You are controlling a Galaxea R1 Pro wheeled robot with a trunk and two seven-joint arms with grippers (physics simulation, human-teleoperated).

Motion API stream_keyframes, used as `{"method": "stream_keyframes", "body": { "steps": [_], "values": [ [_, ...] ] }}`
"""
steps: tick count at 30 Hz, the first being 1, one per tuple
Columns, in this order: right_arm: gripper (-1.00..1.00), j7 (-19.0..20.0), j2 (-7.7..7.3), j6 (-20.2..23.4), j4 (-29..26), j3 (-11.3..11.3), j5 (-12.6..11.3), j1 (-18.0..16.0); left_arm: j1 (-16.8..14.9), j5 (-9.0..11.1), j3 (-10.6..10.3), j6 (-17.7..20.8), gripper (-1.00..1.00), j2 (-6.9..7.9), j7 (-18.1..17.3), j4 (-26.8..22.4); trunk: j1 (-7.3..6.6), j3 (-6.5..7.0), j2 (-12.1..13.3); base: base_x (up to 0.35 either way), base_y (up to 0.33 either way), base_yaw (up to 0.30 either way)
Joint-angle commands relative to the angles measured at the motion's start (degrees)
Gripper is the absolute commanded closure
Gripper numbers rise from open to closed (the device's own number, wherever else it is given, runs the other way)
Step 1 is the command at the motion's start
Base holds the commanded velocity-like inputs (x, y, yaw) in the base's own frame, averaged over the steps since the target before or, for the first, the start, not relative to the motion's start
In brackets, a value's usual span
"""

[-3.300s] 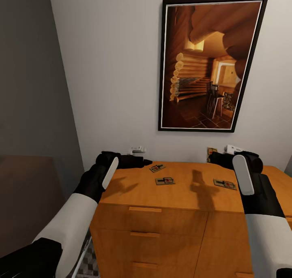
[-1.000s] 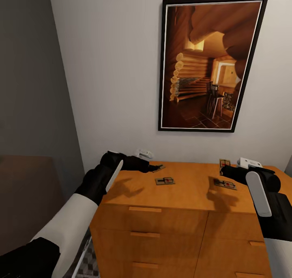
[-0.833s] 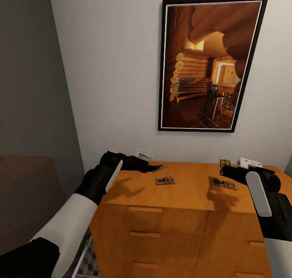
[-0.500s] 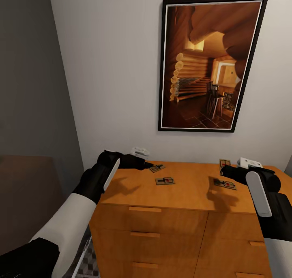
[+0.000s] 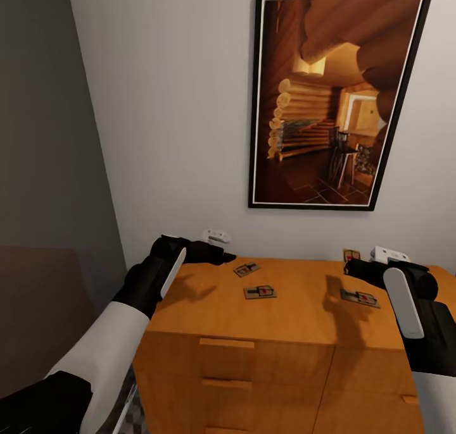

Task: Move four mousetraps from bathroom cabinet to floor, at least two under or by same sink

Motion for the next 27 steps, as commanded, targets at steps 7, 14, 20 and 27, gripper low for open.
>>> {"method": "stream_keyframes", "body": {
  "steps": [7, 14, 20, 27],
  "values": [
    [1.0, -0.6, -0.06, 0.2, 0.1, 0.0, -0.6, -0.1, 0.0, 0.0, 0.1, 0.3, -1.0, 0.04, -0.1, 0.8, 0.0, -0.07, 0.0, 0.014, 0.0, -0.01],
    [1.0, -0.9, -0.45, 0.2, 0.0, -0.1, -0.4, -0.1, 0.0, 0.1, 0.2, 0.3, -1.0, -0.18, 0.3, 4.3, 0.0, -0.07, 0.0, 0.001, 0.0, -0.18],
    [1.0, -0.8, -1.28, 0.2, -0.2, -2.4, -0.6, 0.0, 0.0, 0.2, 0.3, 0.2, -1.0, -0.22, 1.1, 4.9, 0.0, -0.07, 0.0, 0.0, 0.0, -0.04],
    [1.0, -0.8, -2.34, 0.2, -0.3, -7.0, -0.5, -0.1, 0.0, 0.0, 0.4, 0.2, -1.0, -0.22, 1.2, 4.7, 0.0, -0.07, 0.0, 0.0, 0.0, -0.004]
  ]
}}
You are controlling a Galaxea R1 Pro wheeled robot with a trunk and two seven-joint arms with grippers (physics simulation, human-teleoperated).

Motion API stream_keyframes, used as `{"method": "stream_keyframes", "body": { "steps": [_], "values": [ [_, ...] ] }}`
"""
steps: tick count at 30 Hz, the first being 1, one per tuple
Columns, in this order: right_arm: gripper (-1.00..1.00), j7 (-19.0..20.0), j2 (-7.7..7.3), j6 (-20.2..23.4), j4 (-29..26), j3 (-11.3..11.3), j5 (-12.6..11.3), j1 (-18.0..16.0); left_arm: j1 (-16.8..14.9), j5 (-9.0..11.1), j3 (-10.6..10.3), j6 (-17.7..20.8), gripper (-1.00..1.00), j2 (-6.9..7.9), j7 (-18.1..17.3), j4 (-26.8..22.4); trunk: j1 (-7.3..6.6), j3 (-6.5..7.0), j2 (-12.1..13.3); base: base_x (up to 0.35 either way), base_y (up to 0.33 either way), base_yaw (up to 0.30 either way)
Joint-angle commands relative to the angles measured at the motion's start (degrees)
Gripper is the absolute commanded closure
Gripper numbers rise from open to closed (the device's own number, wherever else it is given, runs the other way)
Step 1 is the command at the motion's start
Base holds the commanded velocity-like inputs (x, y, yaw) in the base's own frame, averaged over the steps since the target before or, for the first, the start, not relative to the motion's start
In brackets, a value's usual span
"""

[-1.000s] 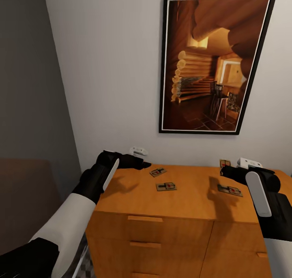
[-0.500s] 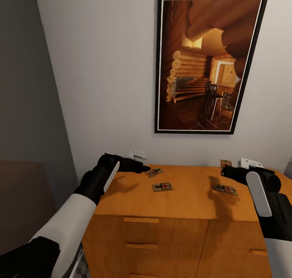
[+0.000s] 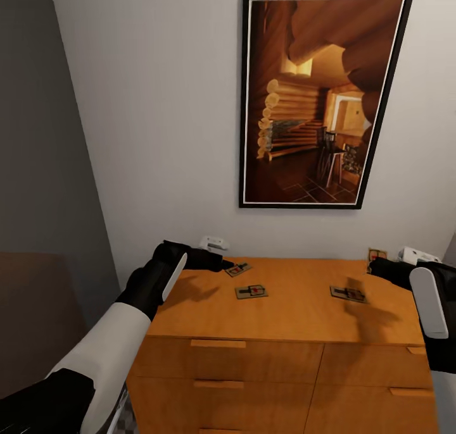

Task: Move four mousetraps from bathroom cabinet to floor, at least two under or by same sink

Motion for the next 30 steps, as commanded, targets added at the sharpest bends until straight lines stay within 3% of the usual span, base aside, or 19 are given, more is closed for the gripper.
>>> {"method": "stream_keyframes", "body": {
  "steps": [1, 5, 12, 17, 26, 30],
  "values": [
    [1.0, -0.5, -0.7, 0.2, 0.0, -0.4, -0.7, 0.0, 0.0, -0.1, 0.0, 0.3, -1.0, -0.01, -0.2, -0.1, 0.0, -0.07, 0.0, 0.0, 0.0, 0.0],
    [1.0, -0.4, -2.91, 0.2, -0.1, -1.3, -0.8, 0.0, 0.0, -0.2, 0.1, 0.3, -1.0, 0.06, -0.2, -0.4, 0.0, -0.07, 0.0, 0.0, 0.0, 0.0],
    [1.0, -0.4, -3.82, 0.2, -0.1, -3.3, -0.8, 0.0, 0.0, -0.3, 0.1, 0.3, -1.0, 0.18, 0.6, -0.5, 0.0, -0.07, 0.0, 0.0, 0.0, 0.0],
    [1.0, -0.4, -4.67, 0.2, -0.2, -3.4, -0.8, 0.0, 0.0, -0.3, 0.1, 0.4, -1.0, 0.05, 3.3, -0.3, 0.0, -0.07, 0.0, 0.0, 0.0, 0.0],
    [1.0, -0.5, -5.04, 0.2, -1.1, -3.5, -0.8, 0.0, 0.0, -0.3, -0.1, 0.1, -1.0, -0.33, 4.2, 0.0, 0.0, -0.07, 0.0, 0.0, 0.0, 0.0],
    [1.0, -0.4, -6.58, 0.2, -2.8, -4.0, -0.8, 0.0, 0.0, -0.2, 0.0, 0.0, -1.0, -0.35, 4.3, 0.0, 0.0, -0.07, 0.0, 0.0, 0.0, 0.0]
  ]
}}
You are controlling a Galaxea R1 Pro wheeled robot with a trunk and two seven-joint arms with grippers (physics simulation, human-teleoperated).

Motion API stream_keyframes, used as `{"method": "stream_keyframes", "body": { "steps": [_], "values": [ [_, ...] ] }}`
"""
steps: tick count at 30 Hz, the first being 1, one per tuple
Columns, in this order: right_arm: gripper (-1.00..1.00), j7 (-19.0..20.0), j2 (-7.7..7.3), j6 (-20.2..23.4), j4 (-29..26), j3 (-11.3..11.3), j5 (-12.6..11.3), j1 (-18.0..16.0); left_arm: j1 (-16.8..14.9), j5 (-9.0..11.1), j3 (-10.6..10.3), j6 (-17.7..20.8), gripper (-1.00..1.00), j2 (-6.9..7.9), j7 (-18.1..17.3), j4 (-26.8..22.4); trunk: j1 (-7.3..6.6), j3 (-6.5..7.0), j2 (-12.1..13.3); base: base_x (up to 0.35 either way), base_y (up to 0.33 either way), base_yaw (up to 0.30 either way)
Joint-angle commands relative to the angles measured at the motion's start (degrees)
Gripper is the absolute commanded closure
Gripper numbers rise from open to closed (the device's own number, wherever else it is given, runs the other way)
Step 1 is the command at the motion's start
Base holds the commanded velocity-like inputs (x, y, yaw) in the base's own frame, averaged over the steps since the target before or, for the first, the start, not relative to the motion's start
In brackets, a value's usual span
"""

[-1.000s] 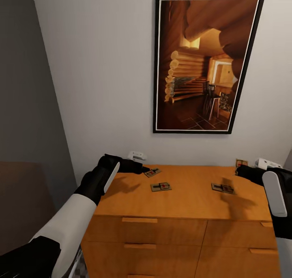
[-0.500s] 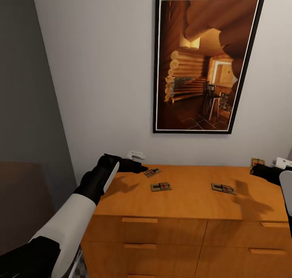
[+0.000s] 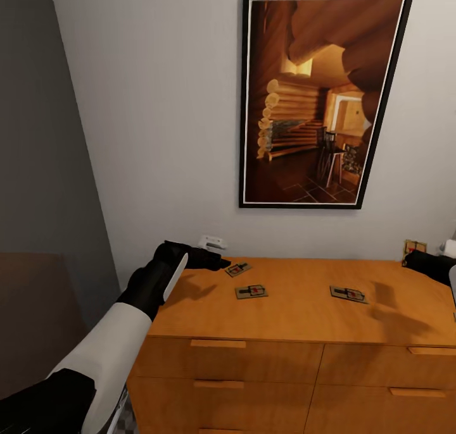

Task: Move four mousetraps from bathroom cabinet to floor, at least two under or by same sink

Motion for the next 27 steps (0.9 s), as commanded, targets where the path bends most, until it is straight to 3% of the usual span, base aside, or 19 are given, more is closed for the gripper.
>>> {"method": "stream_keyframes", "body": {
  "steps": [1, 3, 7, 11, 24, 27],
  "values": [
    [1.0, -0.5, -0.43, 0.2, -0.2, -0.2, -0.9, -0.1, 0.0, -0.1, 0.0, 0.3, -1.0, -0.01, -0.2, 0.0, 0.0, -0.07, 0.0, 0.0, 0.0, 0.0],
    [1.0, -0.5, -1.93, 0.2, -0.5, -0.9, -1.1, 0.0, 0.0, 0.0, 0.2, 0.2, -1.0, 0.03, -0.2, 0.0, 0.0, -0.07, 0.0, 0.0, 0.0, 0.0],
    [1.0, -0.4, -2.88, 0.2, -0.7, -1.3, -1.2, 0.0, 0.0, 0.1, 0.4, -0.2, -1.0, 0.09, -0.2, 0.1, 0.0, -0.07, 0.0, 0.0, 0.0, 0.0],
    [1.0, -0.4, -3.11, 0.2, -0.7, -1.4, -1.2, 0.0, 0.0, 0.0, 0.3, -2.4, -1.0, 0.18, -0.1, 0.1, 0.0, -0.07, 0.0, 0.0, 0.0, 0.0],
    [1.0, -0.6, -3.14, 0.2, -0.7, -1.4, -1.0, 0.0, 0.0, 0.4, -0.1, -4.4, -1.0, -0.19, -0.3, 1.8, 0.0, -0.07, 0.0, 0.0, 0.0, 0.0],
    [1.0, -0.6, -3.16, 0.2, -0.7, -1.4, -0.9, 0.0, 0.0, 0.9, -0.1, -8.8, -1.0, -0.57, -0.2, 4.0, 0.0, -0.07, 0.0, 0.0, 0.0, 0.0]
  ]
}}
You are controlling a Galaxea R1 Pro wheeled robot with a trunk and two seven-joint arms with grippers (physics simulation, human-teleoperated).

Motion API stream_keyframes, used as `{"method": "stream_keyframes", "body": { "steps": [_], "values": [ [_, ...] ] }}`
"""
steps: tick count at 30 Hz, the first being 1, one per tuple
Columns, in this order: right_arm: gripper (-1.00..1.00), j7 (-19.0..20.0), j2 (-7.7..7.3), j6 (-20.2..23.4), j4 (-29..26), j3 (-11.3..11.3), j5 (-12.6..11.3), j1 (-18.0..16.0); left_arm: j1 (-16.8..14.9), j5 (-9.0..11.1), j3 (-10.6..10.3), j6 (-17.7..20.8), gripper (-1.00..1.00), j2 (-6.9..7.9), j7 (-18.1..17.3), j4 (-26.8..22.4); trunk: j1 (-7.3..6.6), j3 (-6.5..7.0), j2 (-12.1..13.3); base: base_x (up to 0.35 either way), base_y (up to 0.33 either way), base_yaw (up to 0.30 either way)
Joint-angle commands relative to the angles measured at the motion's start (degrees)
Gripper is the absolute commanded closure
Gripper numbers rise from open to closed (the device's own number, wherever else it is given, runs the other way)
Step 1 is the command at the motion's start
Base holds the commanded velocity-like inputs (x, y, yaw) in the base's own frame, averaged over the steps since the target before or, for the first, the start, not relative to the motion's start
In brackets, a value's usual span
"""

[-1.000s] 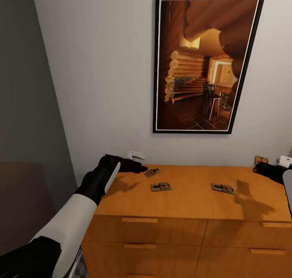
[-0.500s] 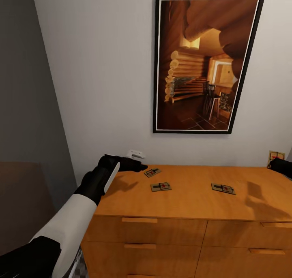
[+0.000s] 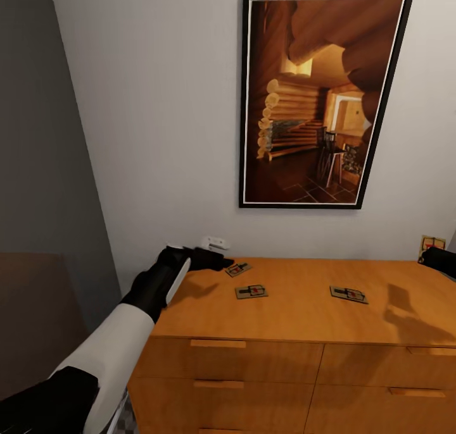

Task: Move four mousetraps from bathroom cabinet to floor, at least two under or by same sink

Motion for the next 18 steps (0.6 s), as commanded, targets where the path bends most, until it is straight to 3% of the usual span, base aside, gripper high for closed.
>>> {"method": "stream_keyframes", "body": {
  "steps": [1, 5, 18],
  "values": [
    [1.0, -0.6, -0.02, 0.2, 0.0, 0.0, -0.6, -0.1, 0.0, 0.0, 0.0, -1.6, -1.0, -0.09, -0.2, 1.0, 0.0, -0.07, 0.0, 0.0, 0.0, 0.0],
    [1.0, -0.6, -0.03, 0.2, 0.0, 0.0, -0.6, -0.1, 0.0, 0.0, 0.1, -3.8, -1.0, -0.17, -0.3, 2.3, 0.0, -0.07, 0.0, 0.0, 0.0, 0.0],
    [1.0, -0.6, 0.08, 0.2, 0.1, 0.0, -0.6, -0.1, 0.0, -0.6, 0.2, -1.5, -1.0, -0.07, -0.4, 2.5, 0.0, -0.07, 0.0, 0.0, 0.0, 0.0]
  ]
}}
